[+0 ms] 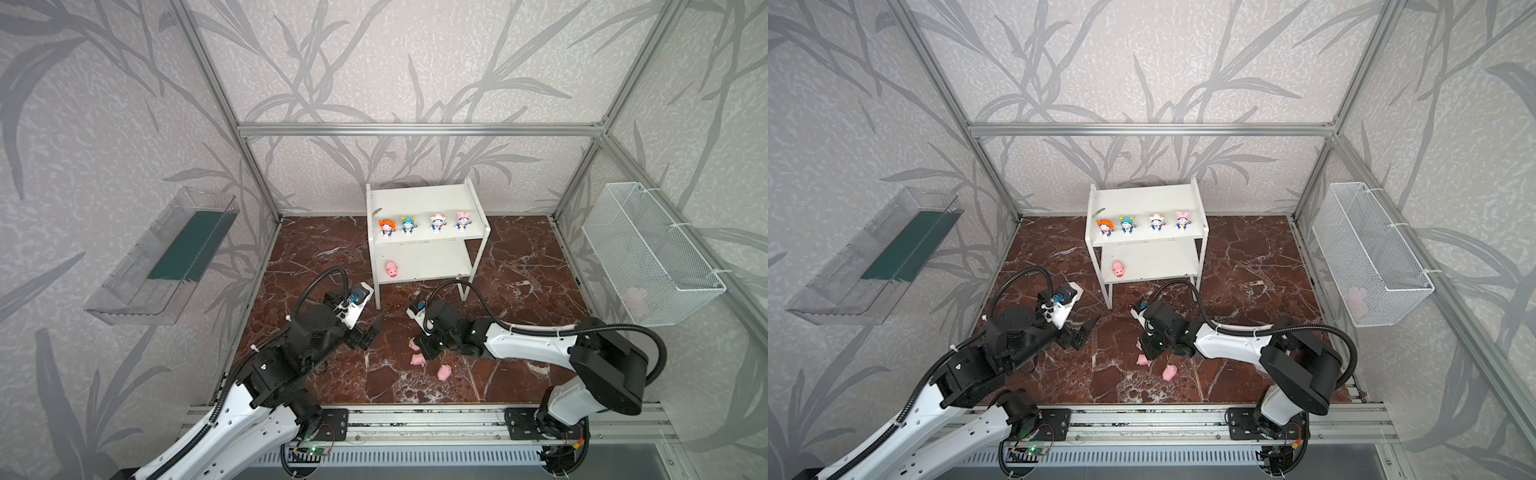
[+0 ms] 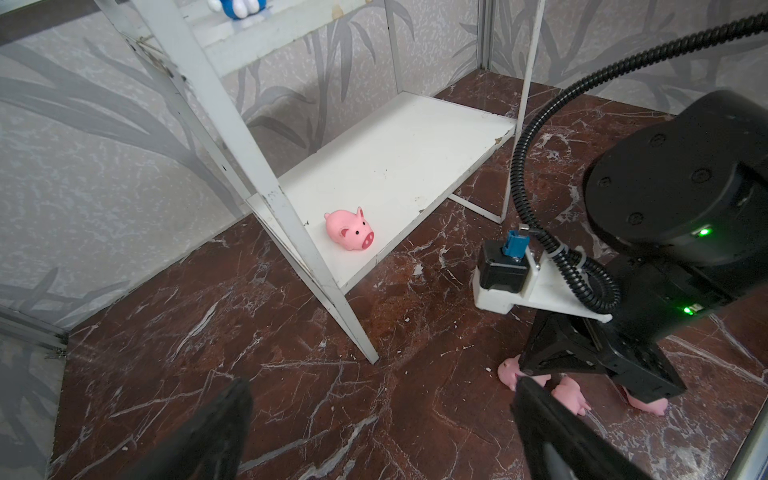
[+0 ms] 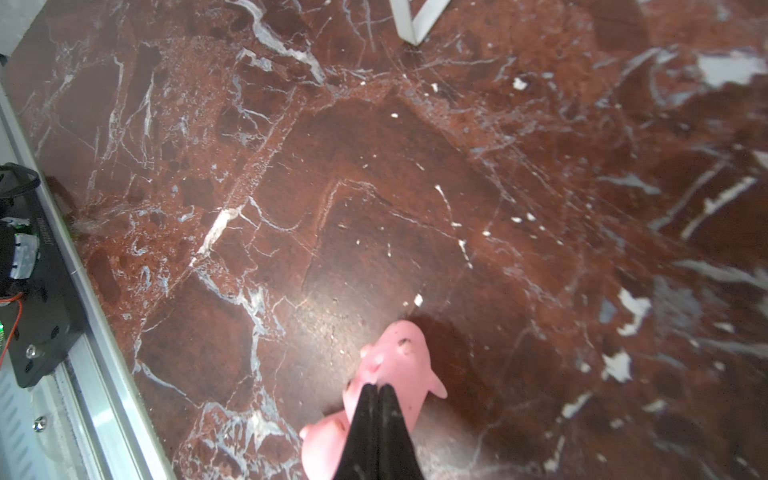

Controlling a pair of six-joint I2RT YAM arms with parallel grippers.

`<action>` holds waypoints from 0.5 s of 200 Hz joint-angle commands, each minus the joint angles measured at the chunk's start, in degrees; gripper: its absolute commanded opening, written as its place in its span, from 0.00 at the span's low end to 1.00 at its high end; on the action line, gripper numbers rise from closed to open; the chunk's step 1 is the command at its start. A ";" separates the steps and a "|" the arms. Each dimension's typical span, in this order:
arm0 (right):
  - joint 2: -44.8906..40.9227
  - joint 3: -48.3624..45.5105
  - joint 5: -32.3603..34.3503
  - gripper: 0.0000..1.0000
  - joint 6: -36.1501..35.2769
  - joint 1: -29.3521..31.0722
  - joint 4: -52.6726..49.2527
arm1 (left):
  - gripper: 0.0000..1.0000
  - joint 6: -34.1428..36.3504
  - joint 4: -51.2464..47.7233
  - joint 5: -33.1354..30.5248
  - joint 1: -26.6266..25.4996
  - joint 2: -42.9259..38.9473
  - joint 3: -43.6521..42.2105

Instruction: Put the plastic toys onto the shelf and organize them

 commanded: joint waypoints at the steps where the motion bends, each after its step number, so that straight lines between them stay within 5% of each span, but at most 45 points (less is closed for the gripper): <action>1: -5.60 -2.12 5.65 0.03 -0.79 -1.21 -5.07 | 0.99 0.23 -0.04 0.59 0.33 0.00 0.09; 43: -13.39 -1.90 19.84 0.03 -1.37 -1.42 -20.84 | 0.99 0.18 -0.02 0.53 0.44 0.33 0.02; 100: -14.81 -2.77 22.56 0.03 0.54 -0.99 -28.02 | 0.99 0.12 0.05 0.84 0.71 0.52 0.02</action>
